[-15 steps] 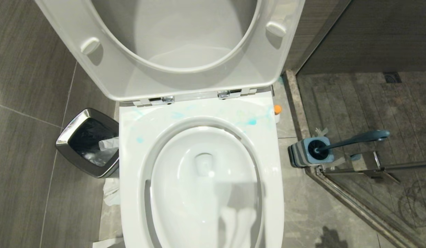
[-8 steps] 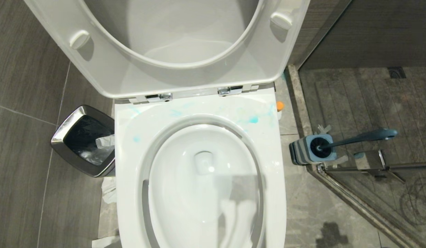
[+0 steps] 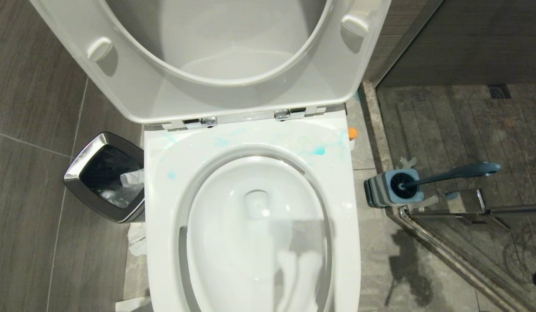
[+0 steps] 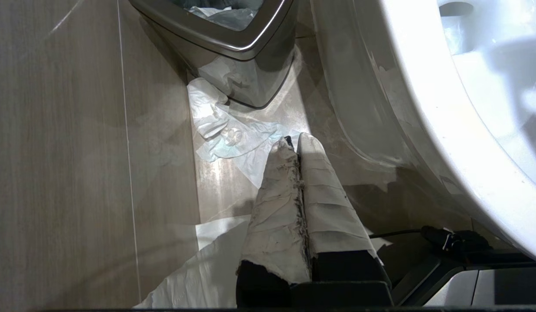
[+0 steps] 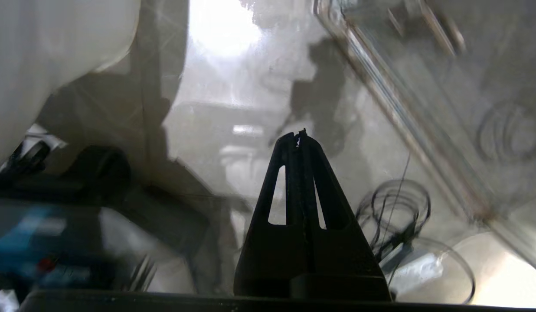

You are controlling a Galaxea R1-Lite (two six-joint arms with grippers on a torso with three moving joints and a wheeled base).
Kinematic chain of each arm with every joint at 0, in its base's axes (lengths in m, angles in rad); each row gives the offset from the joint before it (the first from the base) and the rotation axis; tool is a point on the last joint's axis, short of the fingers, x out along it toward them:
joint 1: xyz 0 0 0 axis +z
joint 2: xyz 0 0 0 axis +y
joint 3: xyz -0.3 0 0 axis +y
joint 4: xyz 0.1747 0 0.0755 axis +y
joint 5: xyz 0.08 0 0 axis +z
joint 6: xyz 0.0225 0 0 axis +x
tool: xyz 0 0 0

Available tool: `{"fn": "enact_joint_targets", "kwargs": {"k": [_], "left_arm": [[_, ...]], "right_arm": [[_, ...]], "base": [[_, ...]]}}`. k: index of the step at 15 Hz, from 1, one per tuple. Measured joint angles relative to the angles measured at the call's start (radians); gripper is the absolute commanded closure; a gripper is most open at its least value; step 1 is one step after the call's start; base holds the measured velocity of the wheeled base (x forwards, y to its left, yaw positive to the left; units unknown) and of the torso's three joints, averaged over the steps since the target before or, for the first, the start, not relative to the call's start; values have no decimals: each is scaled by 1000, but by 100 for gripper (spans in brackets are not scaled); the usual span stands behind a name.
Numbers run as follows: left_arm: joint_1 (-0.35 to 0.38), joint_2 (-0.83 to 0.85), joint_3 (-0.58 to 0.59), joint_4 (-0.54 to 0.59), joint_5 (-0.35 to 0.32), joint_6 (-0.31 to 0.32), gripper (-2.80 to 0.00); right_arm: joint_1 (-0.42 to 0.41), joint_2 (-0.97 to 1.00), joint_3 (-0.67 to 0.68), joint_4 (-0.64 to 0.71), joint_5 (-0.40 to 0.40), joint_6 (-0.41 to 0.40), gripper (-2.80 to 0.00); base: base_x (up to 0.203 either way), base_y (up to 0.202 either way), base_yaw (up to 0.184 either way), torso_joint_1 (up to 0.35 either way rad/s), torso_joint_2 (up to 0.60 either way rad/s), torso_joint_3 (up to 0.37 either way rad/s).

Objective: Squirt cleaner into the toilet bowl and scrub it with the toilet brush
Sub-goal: Pour in the cleaning agent

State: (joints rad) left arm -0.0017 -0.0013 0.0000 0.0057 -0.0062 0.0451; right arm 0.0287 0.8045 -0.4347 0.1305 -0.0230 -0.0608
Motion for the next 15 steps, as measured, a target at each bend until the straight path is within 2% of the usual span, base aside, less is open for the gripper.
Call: {"fn": "enact_joint_targets", "kwargs": {"k": [2, 5, 7, 12, 15], "left_arm": [[0, 0, 0, 0, 0, 0, 0], [0, 0, 0, 0, 0, 0, 0], [0, 0, 0, 0, 0, 0, 0], [0, 0, 0, 0, 0, 0, 0], [0, 0, 0, 0, 0, 1, 0]], "right_arm": [[76, 227, 39, -248, -65, -9, 0], [270, 511, 114, -644, -234, -17, 0], [347, 649, 132, -828, -336, -19, 0], [382, 864, 55, -957, -412, -8, 0], [383, 984, 55, -1199, -395, 83, 0]], "base": [[0, 0, 0, 0, 0, 0], [0, 0, 0, 0, 0, 0], [0, 0, 0, 0, 0, 0], [0, 0, 0, 0, 0, 0], [0, 0, 0, 0, 0, 0]]}}
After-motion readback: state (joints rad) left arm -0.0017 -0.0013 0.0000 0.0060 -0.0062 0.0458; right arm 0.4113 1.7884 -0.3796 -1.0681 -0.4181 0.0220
